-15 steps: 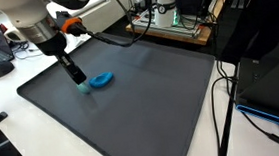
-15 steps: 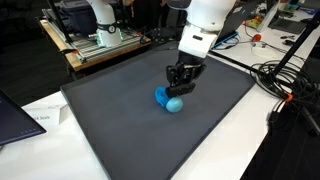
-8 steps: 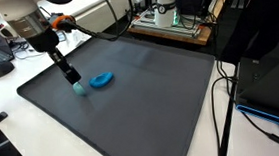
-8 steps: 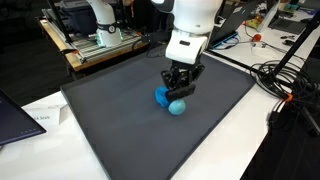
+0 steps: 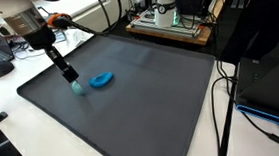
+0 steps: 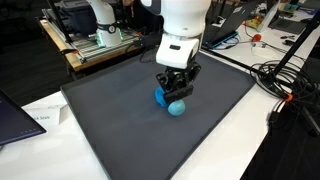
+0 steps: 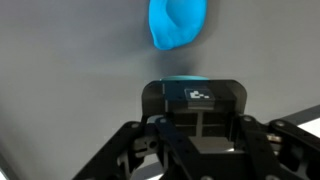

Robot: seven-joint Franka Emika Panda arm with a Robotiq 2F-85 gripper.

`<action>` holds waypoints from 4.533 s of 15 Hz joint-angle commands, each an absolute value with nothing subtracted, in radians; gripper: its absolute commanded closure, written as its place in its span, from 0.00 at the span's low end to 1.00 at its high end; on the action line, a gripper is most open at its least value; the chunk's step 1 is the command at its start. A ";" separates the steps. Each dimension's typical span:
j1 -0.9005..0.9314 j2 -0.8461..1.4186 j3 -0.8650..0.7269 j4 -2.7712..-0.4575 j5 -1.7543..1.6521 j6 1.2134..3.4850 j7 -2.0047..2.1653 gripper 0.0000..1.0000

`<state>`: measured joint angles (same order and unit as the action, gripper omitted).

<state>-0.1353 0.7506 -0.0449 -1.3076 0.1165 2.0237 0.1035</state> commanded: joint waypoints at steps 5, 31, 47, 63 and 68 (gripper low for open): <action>-0.163 0.745 -0.033 -1.303 0.157 1.930 0.044 0.53; -0.312 0.756 0.013 -1.311 0.344 1.883 -0.140 0.78; -0.425 0.769 0.042 -1.372 0.536 1.900 -0.278 0.78; -0.482 0.623 0.012 -1.581 0.668 1.965 -0.474 0.78; -0.451 0.513 -0.015 -1.671 0.649 1.971 -0.457 0.78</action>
<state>-0.4766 0.6121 0.0106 -1.5721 0.6424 1.9638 -0.4483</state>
